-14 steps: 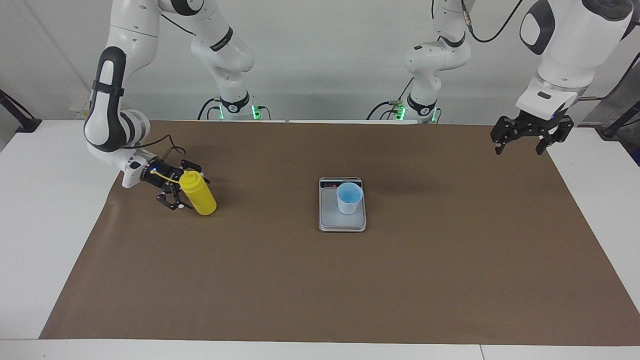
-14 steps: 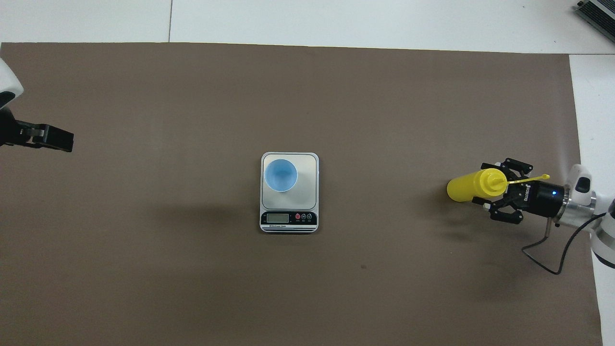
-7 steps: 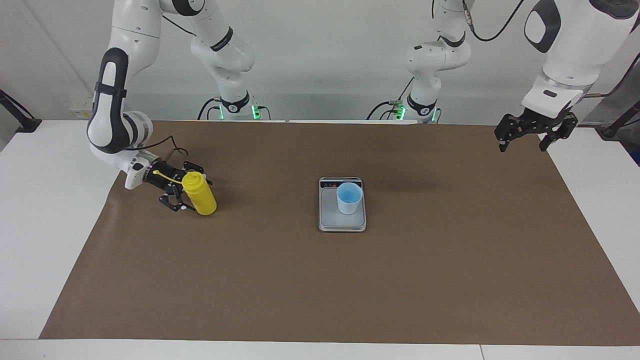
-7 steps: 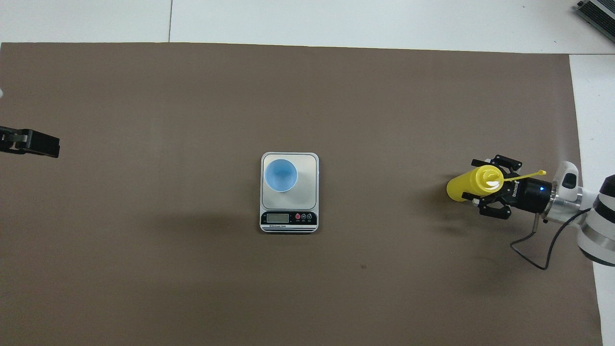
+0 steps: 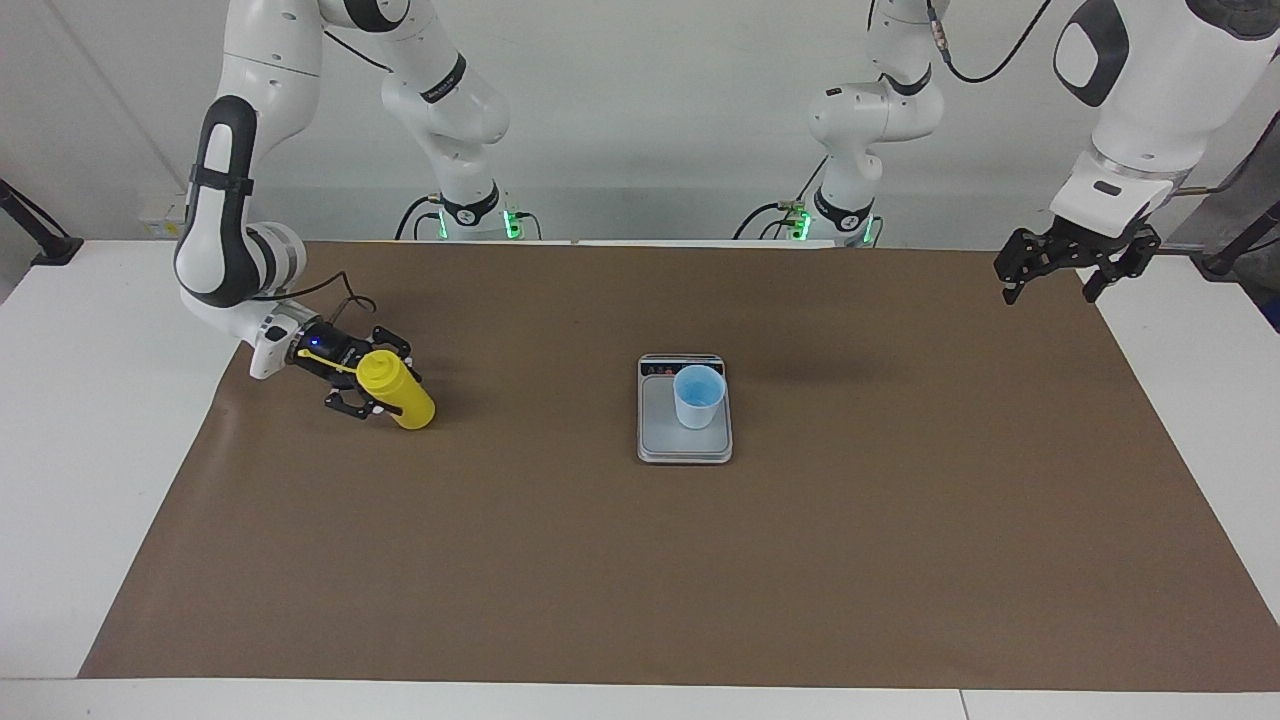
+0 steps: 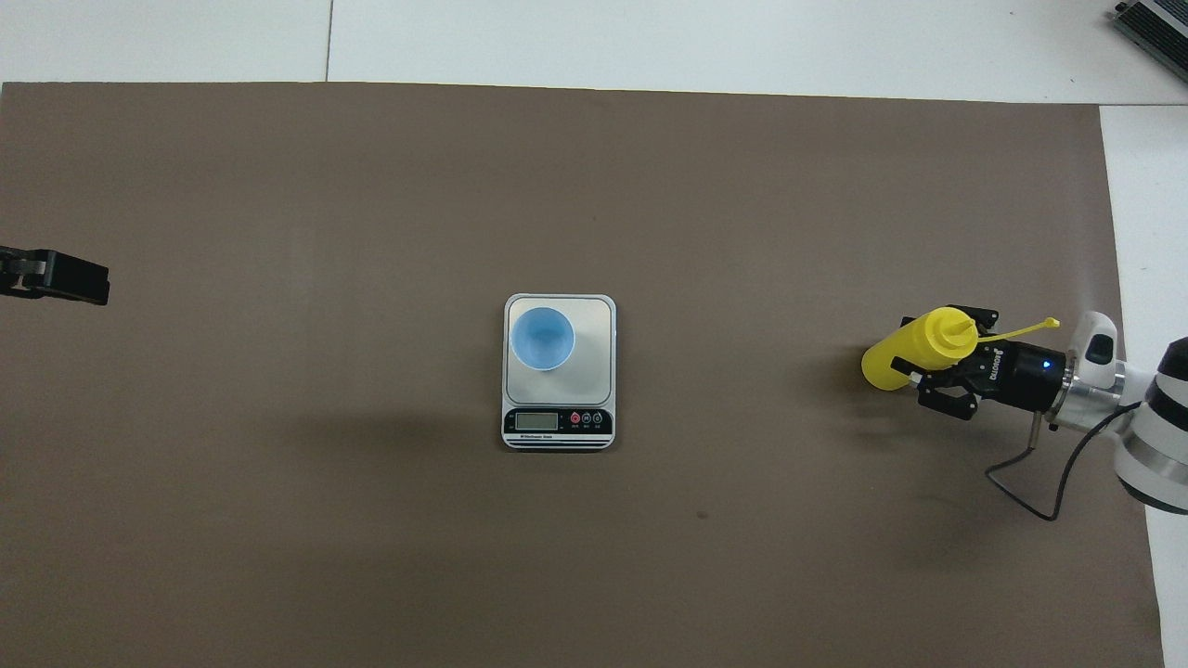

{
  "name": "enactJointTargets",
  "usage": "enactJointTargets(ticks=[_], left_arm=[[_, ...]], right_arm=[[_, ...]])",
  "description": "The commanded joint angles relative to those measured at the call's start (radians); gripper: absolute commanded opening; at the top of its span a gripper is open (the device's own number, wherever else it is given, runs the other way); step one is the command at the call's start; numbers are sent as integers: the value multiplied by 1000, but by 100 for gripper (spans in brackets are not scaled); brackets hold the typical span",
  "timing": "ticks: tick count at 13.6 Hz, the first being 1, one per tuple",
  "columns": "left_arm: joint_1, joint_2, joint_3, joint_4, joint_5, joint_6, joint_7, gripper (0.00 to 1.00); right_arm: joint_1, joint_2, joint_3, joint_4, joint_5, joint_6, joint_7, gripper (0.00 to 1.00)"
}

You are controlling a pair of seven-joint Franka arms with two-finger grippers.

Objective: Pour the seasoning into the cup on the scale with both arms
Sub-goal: 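Lift the yellow bottle upright with the right gripper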

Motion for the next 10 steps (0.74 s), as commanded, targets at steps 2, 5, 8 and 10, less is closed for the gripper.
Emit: enactJointTargets(ticks=[2,5,8,10], left_arm=[[-22,-24,17,-21,-28,-14,-3,100],[-11,-24,20,-18,-109,-13,-6,100],[-13,-27,20,-22,-109,-16,-1,100],[-20,-28,21,-24,-108,-20,5,100]], right_arm=[[41,-44,5,0,35,24,18,52],[135,-124,5,0,25,129,123,52],[230,-161,5,8,22,227,202,52],[329,-166,5,11,22,353,228,52]])
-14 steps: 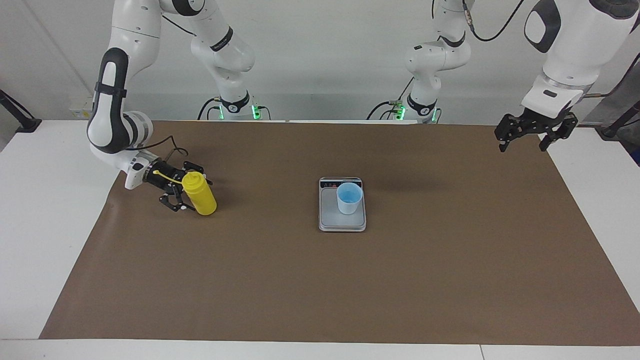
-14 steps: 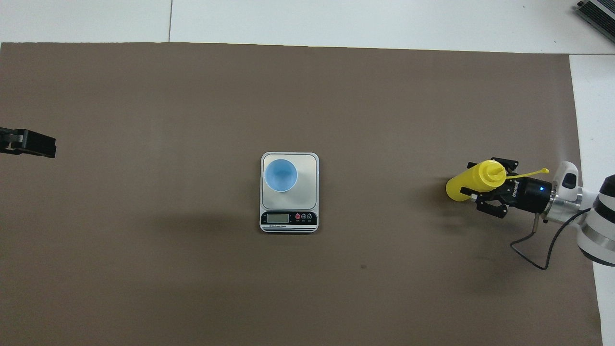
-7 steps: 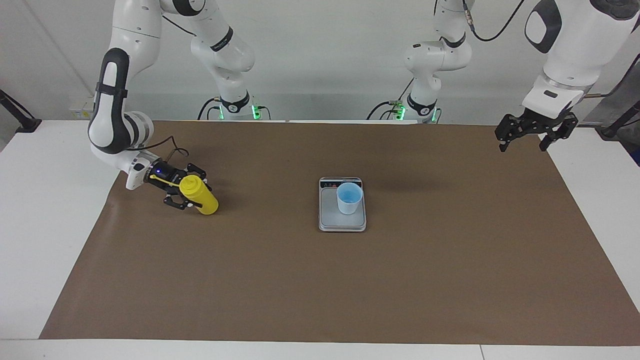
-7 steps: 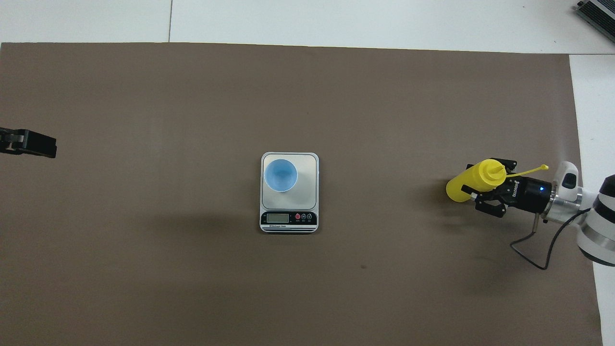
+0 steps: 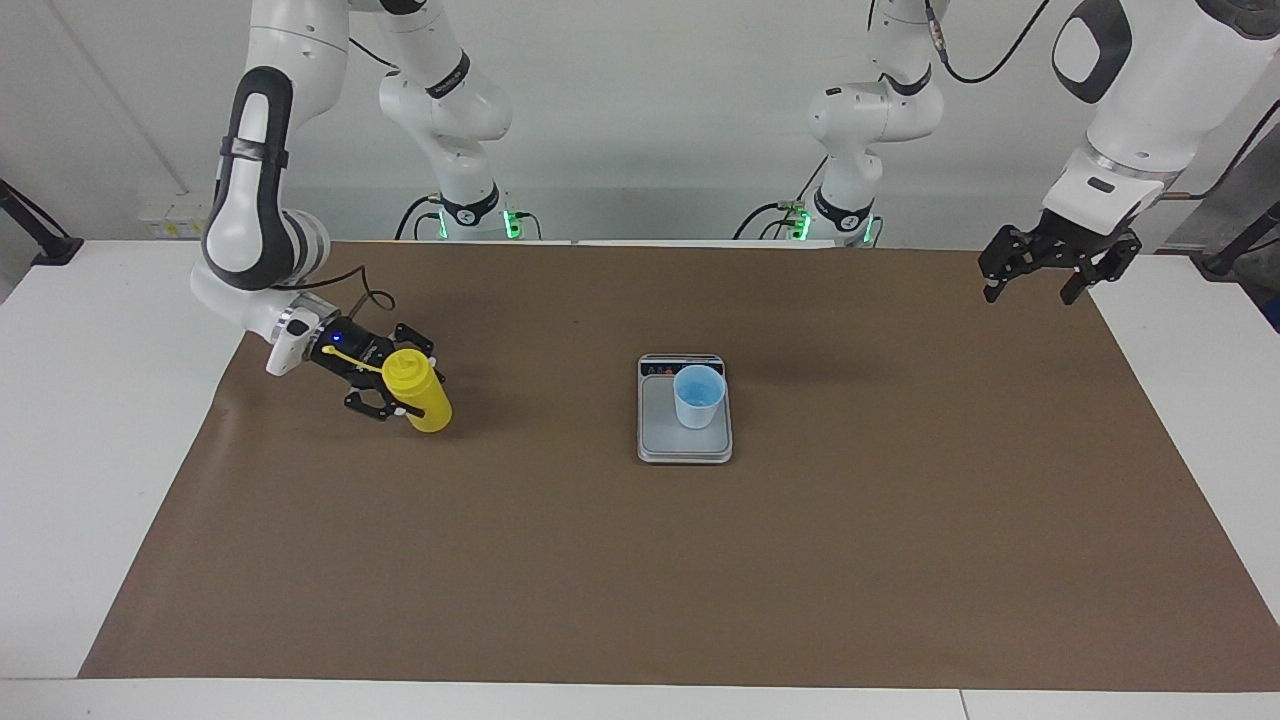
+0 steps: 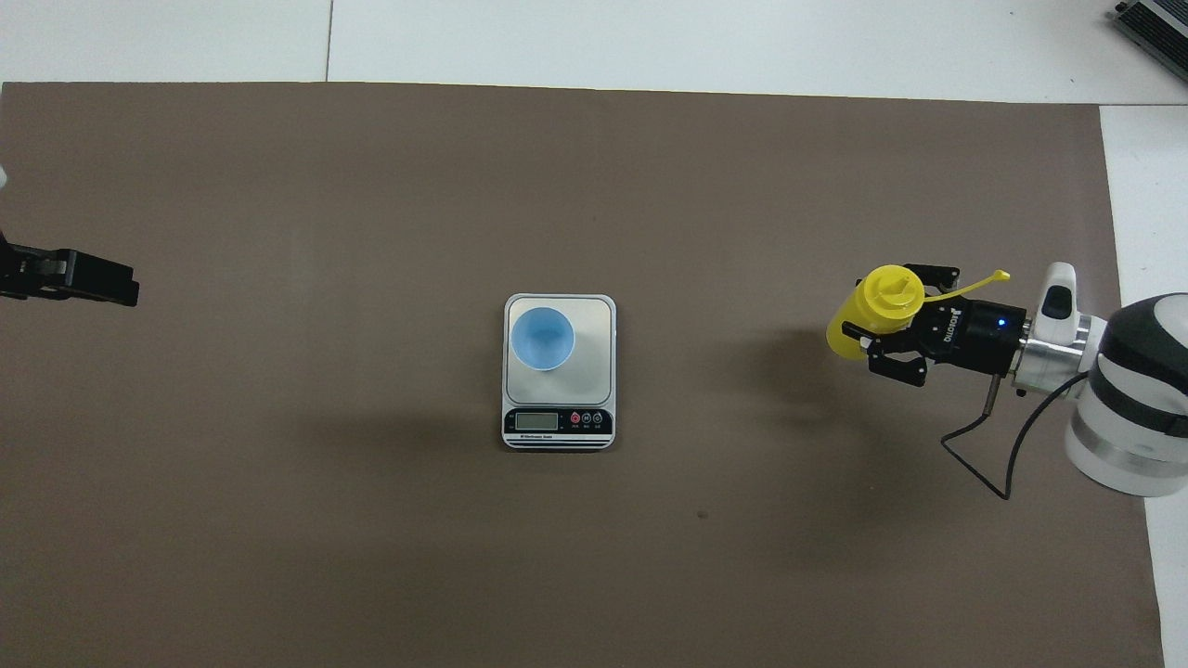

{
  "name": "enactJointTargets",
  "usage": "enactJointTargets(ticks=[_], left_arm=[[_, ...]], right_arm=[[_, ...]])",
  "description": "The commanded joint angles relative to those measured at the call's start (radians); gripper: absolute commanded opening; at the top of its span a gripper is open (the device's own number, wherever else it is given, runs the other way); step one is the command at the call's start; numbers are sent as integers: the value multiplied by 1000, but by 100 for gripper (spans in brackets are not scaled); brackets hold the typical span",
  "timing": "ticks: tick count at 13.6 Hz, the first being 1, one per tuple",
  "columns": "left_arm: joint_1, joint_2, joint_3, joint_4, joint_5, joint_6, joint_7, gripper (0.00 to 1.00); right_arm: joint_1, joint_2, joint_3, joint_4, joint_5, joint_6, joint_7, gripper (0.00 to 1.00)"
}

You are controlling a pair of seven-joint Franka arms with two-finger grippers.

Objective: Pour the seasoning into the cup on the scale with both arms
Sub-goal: 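Lift the yellow bottle upright with the right gripper, then move the yellow bottle over the blue cup with the right gripper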

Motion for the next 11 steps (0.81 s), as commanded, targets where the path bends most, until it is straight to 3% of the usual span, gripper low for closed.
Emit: enactJointTargets(ticks=[1,5,9,11], left_arm=[[-10,-30,14,-25,-17,-21,3,100],[-1,-32,22,-27,-17,-25,-1,100],[-1,-32,20,-27,-17,-25,-1,100],[-1,-32,22,-28,-17,-25,-1,100]], right_arm=[[122,-27,0,-5,20,158,52,51],[339,-17,2,4,22,464,155,51],[510,24,0,47,17,646,278,51],[540,29,-1,50,-1,678,299,51]])
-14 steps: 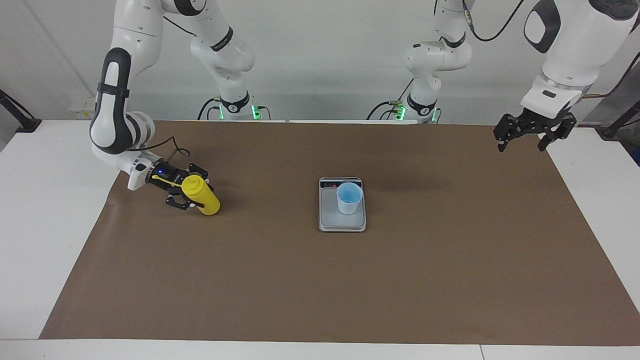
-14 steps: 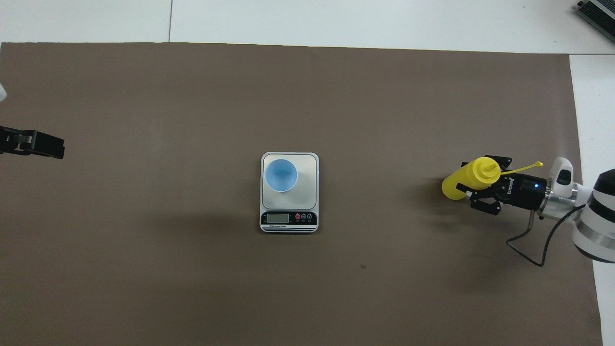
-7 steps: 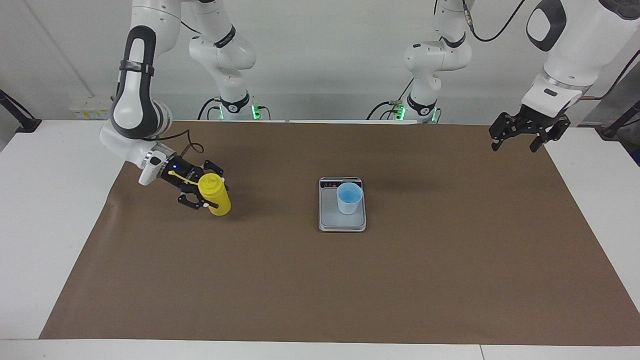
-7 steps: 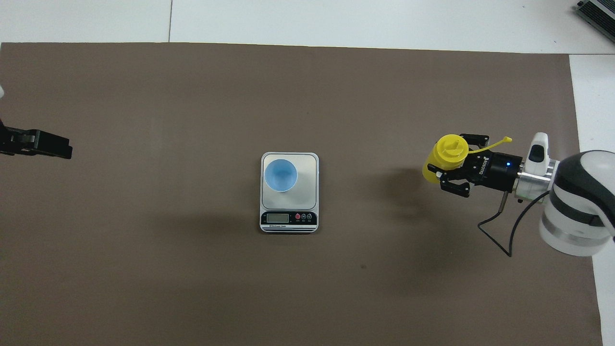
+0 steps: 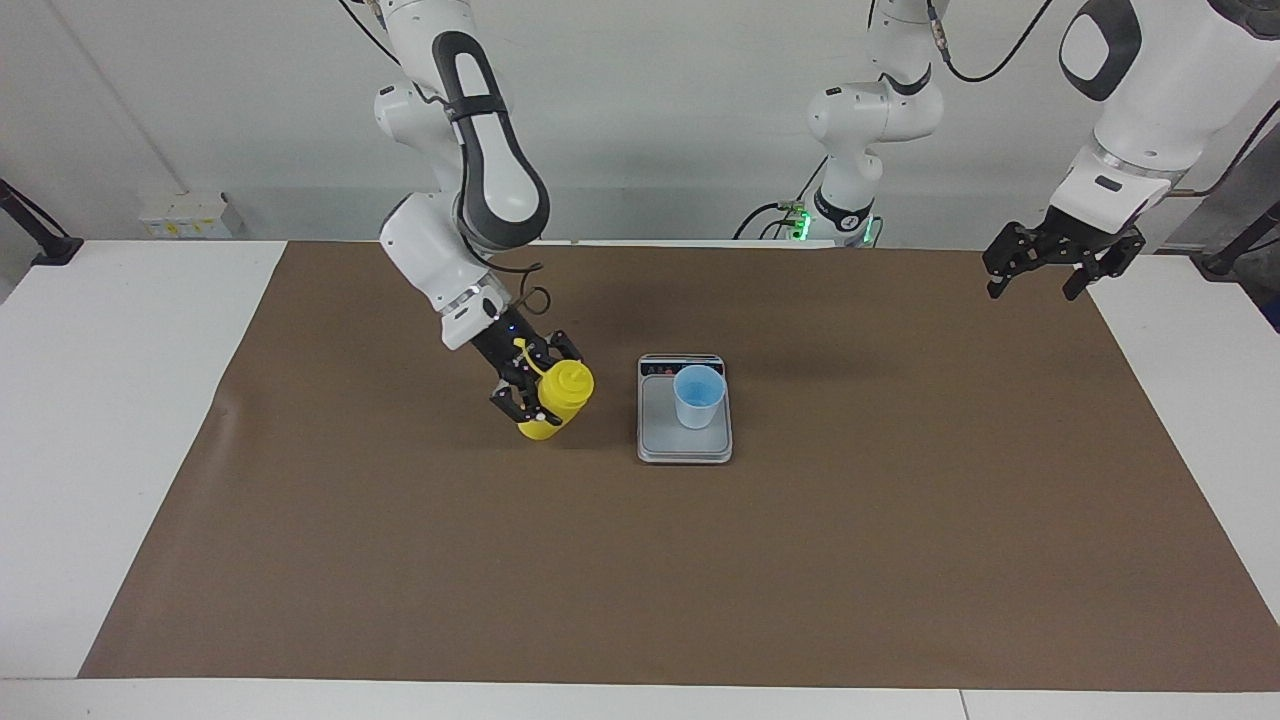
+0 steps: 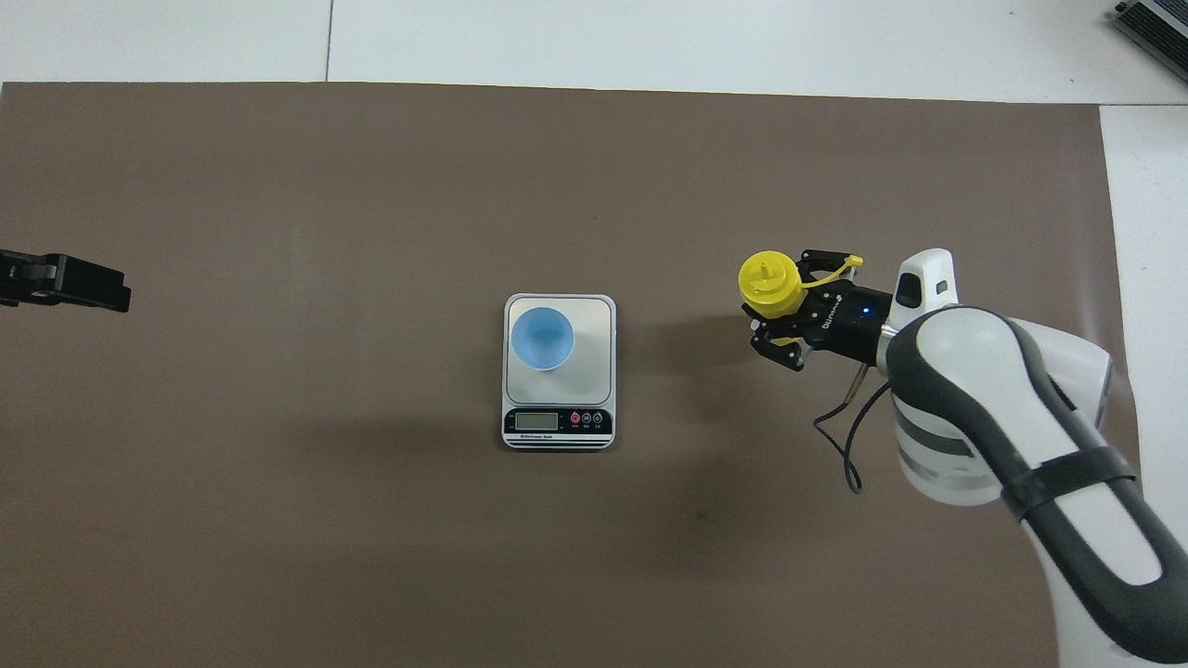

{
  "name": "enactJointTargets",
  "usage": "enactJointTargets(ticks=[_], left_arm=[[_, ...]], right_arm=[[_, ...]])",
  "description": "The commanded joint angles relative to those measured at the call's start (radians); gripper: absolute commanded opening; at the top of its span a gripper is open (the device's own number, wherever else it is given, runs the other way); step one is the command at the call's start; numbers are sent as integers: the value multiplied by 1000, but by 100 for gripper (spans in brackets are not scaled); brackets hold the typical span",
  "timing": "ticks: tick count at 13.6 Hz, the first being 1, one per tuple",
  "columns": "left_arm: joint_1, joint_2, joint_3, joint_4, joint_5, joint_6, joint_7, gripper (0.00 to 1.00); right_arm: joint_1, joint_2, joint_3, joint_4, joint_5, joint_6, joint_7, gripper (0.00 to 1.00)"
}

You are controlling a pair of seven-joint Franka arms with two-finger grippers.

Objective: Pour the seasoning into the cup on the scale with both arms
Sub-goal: 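Move the yellow bottle over the blue cup with the right gripper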

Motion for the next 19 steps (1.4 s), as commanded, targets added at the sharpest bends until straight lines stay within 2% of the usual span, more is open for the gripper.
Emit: enactJointTargets(ticks=[1,3,8,11,15,19], left_arm=[[-2,-28,6,-28,-17,-5,-1,100],[-2,-28,6,-27,-17,-5,-1,100],[-2,-28,8,-27,-17,-5,-1,100],[-2,-28,6,-27,-17,-5,-1,100],[-2,-28,6,-27,-17,-5,-1,100],[-2,-28,6,-27,-17,-5,-1,100]], right_arm=[[19,19,-5,35,-34,26,30,51],[54,35,-8,52,-157,29,129,51],[75,49,-6,69,-664,14,531,51],[110,67,-10,69,-893,11,738,51],[110,62,-11,73,-1157,-83,924,51],[119,67,-2,157,-1475,-251,1191,51]])
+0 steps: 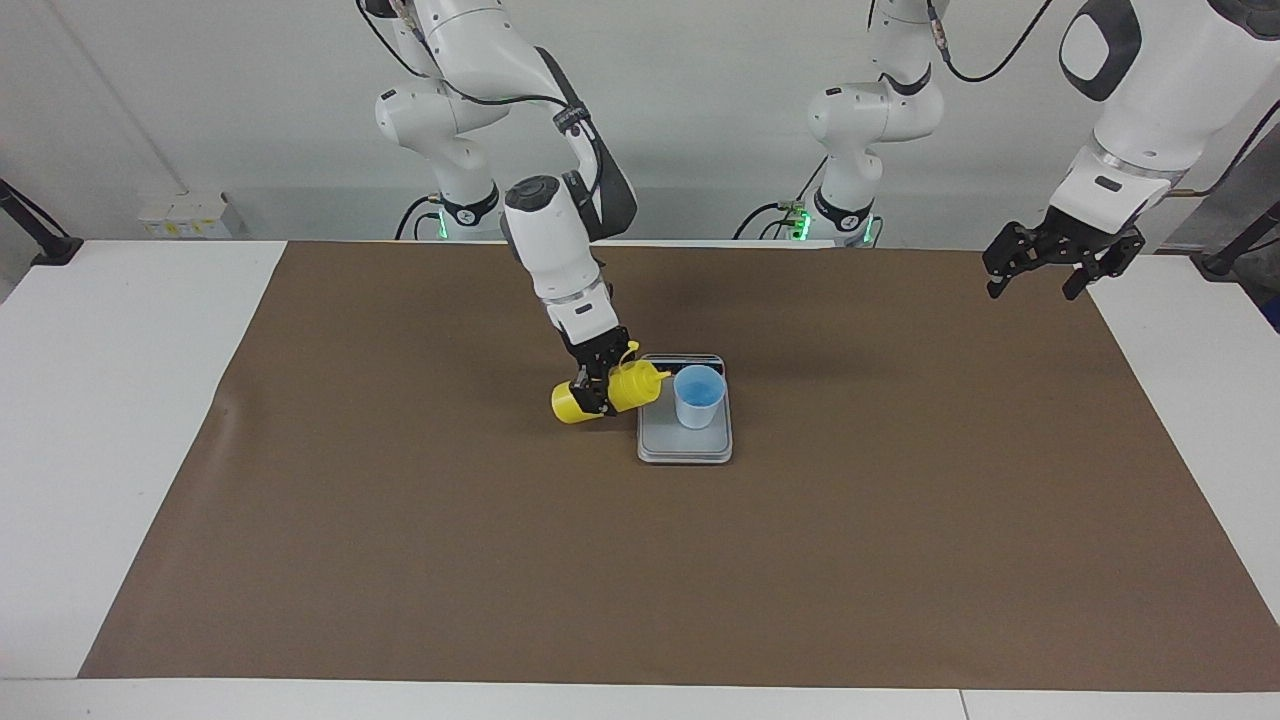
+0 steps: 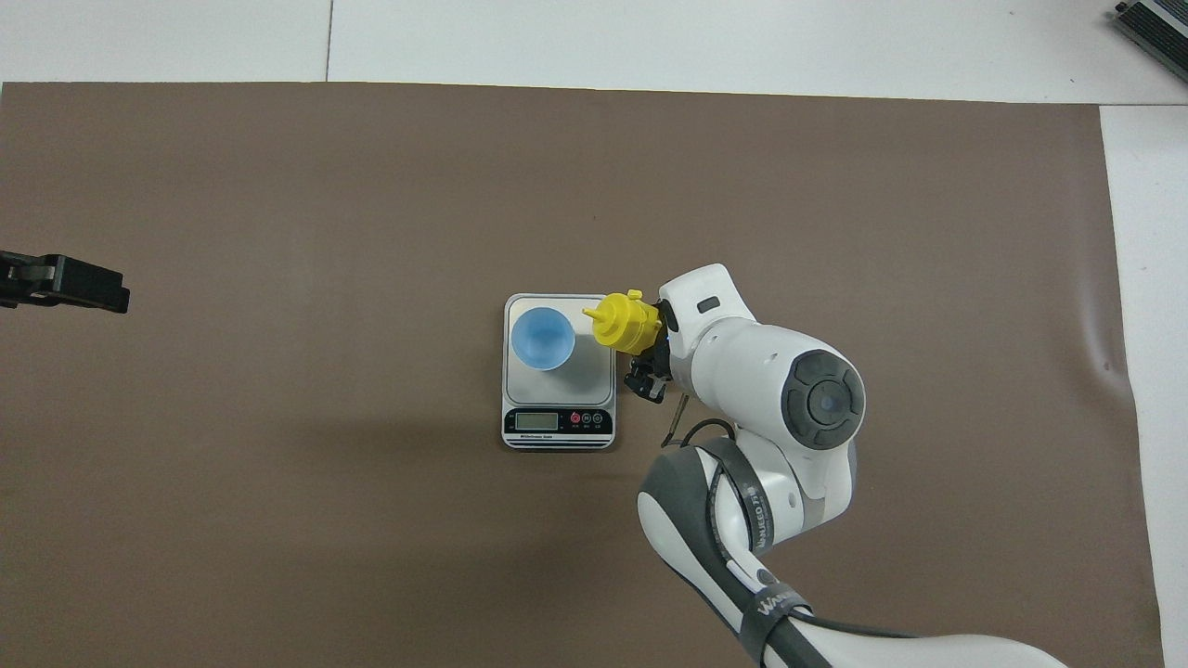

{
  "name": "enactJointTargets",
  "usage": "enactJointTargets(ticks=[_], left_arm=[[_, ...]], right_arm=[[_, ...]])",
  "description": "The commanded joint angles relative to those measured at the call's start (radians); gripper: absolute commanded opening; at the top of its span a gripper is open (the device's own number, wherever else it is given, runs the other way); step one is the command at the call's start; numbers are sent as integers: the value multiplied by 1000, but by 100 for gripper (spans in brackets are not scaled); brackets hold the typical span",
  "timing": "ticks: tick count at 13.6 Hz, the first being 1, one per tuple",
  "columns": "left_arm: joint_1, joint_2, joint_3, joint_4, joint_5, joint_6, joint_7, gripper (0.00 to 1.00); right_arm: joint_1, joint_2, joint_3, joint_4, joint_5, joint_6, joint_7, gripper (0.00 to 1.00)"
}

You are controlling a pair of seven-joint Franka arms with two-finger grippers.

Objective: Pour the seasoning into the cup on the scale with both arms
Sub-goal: 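Move the yellow bottle over the blue cup with the right gripper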

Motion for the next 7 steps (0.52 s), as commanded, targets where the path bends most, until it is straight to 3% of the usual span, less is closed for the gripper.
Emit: enactJointTargets(ticks=[1,4,7], left_arm=[[-2,-28,6,-28,-17,-3,-1,100],[-2,-28,6,-27,-17,-3,-1,100],[-2,-28,6,-27,-17,-3,-1,100]], right_arm=[[19,3,3,66,-140,-103,139,51],[39,7,-1,70,-157,-116,157,51],[72,27,1,112,-290,-169,286,51]])
